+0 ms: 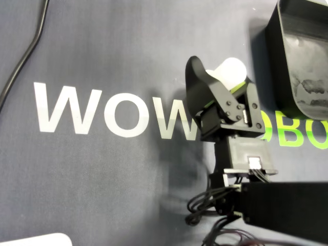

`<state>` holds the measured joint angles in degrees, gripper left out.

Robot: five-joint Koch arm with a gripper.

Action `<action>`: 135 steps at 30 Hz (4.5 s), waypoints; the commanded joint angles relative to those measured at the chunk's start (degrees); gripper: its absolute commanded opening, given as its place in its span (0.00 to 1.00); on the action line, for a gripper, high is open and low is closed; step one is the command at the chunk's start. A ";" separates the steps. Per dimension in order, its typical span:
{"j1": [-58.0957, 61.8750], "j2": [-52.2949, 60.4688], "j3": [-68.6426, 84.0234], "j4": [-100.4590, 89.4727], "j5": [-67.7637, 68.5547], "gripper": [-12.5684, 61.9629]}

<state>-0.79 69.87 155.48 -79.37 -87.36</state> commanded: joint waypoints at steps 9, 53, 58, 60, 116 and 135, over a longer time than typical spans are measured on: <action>-1.41 -0.18 0.44 -5.45 0.97 0.44; 2.37 21.01 -1.49 7.29 10.37 0.25; 4.57 30.41 -9.05 23.55 16.87 0.25; 6.15 32.43 -13.89 30.23 20.04 0.25; 38.14 -11.60 -77.08 50.10 157.06 0.25; 32.08 1.93 -75.76 50.36 98.70 0.22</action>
<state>32.87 66.45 81.56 -24.08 20.30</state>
